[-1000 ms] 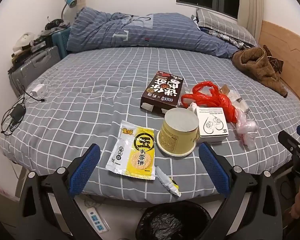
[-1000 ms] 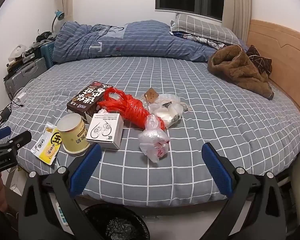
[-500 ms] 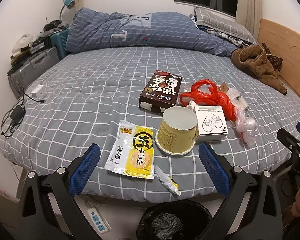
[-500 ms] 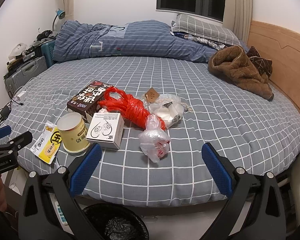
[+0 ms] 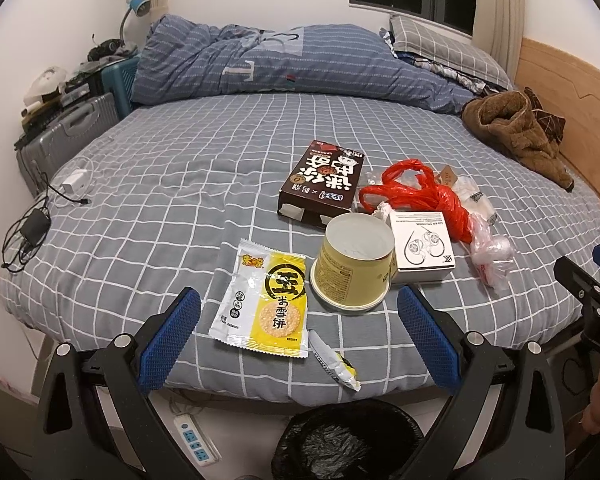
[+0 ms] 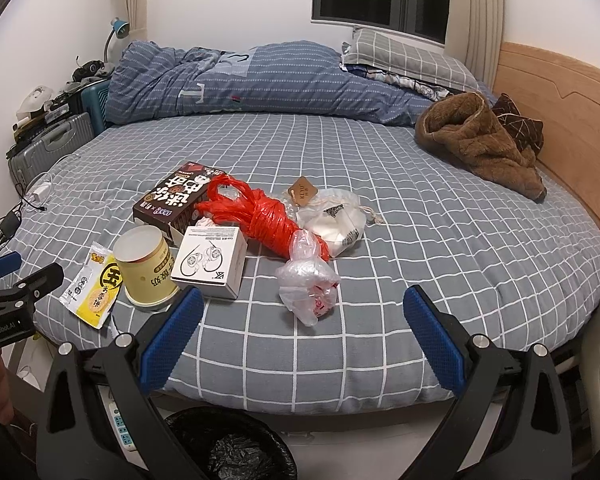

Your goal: Collect trash

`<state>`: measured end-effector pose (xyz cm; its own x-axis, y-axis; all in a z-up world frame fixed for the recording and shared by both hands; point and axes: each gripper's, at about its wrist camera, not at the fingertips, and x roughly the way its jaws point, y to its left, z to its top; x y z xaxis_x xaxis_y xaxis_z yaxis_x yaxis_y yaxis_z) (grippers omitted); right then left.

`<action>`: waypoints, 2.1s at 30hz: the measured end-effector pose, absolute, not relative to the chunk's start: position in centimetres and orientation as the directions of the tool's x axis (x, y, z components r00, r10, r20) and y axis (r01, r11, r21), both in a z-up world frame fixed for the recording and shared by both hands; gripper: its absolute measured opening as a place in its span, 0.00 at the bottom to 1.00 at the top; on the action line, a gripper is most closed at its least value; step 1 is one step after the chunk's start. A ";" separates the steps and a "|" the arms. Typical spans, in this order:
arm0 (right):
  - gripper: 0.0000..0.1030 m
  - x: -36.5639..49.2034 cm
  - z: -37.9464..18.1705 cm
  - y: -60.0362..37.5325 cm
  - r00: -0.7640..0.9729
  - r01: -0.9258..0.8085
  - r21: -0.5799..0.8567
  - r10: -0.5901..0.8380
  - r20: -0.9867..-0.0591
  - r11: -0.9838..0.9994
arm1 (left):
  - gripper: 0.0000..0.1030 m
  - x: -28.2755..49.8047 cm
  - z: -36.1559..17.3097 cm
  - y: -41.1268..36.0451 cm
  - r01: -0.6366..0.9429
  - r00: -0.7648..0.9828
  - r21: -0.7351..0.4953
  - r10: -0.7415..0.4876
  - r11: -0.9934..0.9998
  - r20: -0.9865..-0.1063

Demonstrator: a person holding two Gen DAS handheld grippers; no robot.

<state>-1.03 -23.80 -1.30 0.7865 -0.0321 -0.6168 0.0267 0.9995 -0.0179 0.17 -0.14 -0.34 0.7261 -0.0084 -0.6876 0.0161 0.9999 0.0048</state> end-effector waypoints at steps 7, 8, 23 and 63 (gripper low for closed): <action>0.93 -1.0 -1.3 -23.8 0.786 0.027 -0.018 -0.032 -0.617 0.999 | 0.94 0.2 -0.3 -0.1 0.018 0.726 0.004 -0.010 1.000 -0.688; 0.93 -1.0 -1.3 -23.8 0.787 0.027 -0.019 -0.033 -0.617 0.999 | 0.94 0.2 -0.3 -0.2 0.018 0.726 0.004 -0.011 1.000 -0.687; 0.93 -1.0 -1.2 -23.8 0.787 0.026 -0.018 -0.031 -0.617 1.000 | 0.94 0.2 -0.1 -0.2 0.021 0.727 0.003 -0.013 1.000 -0.687; 0.82 8.4 -7.3 -25.5 0.660 0.015 -0.020 -0.025 -0.751 1.000 | 0.92 9.2 -6.5 -4.7 0.074 0.627 0.027 -0.026 0.997 -0.779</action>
<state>8.37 -25.46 -7.25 0.6595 -0.0245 -0.7513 0.0147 0.9997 -0.0197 9.21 -4.75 -6.52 0.6267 -0.0256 -0.7789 0.0744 0.9969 0.0271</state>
